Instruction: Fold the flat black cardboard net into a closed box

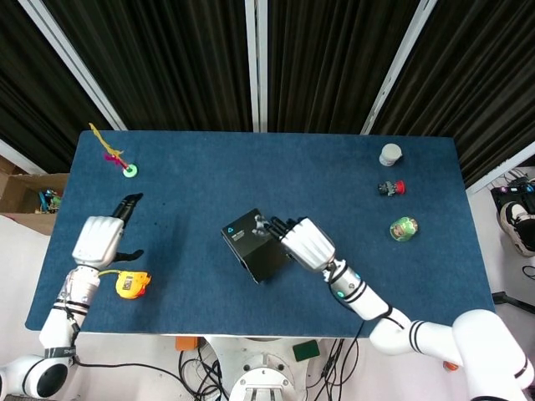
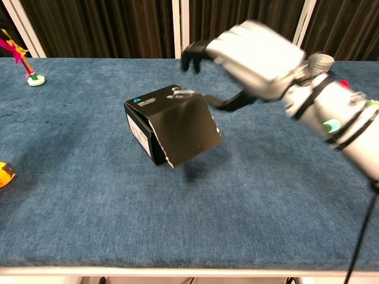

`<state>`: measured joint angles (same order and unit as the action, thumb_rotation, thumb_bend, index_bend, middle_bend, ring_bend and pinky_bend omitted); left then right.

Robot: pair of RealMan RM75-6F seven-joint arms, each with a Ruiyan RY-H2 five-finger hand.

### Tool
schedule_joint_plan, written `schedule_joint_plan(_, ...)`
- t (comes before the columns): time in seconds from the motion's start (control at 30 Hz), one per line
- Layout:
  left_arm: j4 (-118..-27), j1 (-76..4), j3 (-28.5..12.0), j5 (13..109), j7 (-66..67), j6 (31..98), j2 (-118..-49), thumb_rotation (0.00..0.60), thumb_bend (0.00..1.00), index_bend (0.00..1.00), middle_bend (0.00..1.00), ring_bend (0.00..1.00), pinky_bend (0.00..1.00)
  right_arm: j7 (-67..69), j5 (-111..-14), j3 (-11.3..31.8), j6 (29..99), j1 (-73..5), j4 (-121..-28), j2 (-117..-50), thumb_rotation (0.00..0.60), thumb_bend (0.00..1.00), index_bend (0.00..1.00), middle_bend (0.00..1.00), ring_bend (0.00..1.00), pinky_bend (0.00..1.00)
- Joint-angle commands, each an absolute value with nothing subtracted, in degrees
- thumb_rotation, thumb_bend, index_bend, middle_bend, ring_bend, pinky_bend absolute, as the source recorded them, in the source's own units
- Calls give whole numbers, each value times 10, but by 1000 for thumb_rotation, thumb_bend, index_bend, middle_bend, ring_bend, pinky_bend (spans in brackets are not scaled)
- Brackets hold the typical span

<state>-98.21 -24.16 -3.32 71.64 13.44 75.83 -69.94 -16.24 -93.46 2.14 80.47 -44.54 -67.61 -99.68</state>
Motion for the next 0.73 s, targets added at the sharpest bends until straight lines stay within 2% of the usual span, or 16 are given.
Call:
schedule_joint_plan(0.03, -936, -200, -15, 751, 143, 815, -692, 600, 17, 134, 295, 490, 704, -181, -905, 12, 841, -375, -794, -885, 600, 347, 349, 383, 496, 937)
schedule_joint_plan(0.1, -910, -182, -6, 769, 136, 838, -690, 600, 17, 149, 291, 370, 577, -179, -880, -3, 834, -347, -853, -831, 600, 351, 296, 337, 376, 700)
schedule_joint_plan(0.17, -886, -166, 10, 792, 117, 851, -682, 600, 18, 155, 251, 263, 409, -167, -854, -21, 822, -321, -913, -772, 600, 353, 194, 246, 187, 341)
schedule_joint_plan(0.23, -865, -139, 26, 807, 93, 871, -673, 600, 18, 155, 207, 195, 309, -138, -834, -46, 813, -291, -971, -700, 600, 353, 114, 177, 79, 169)
schedule_joint_plan(0.27, -864, -127, 33, 810, 83, 878, -670, 600, 18, 154, 188, 173, 291, -128, -833, -53, 820, -278, -981, -681, 600, 353, 76, 146, 46, 125)
schedule_joint_plan(0.37, -869, -89, 56, 818, 62, 898, -657, 600, 19, 151, 159, 137, 265, -94, -842, -72, 863, -229, -985, -647, 600, 355, 13, 79, 4, 75)
schedule_joint_plan(0.53, -883, -31, 80, 835, 55, 944, -651, 600, 19, 143, 157, 136, 256, -54, -849, -95, 930, -147, -962, -630, 600, 355, 0, 74, 0, 69)
schedule_joint_plan(0.73, -898, 6, 88, 864, 54, 978, -662, 600, 19, 137, 157, 136, 256, -26, -857, -100, 971, -84, -940, -636, 600, 357, 0, 70, 0, 67)
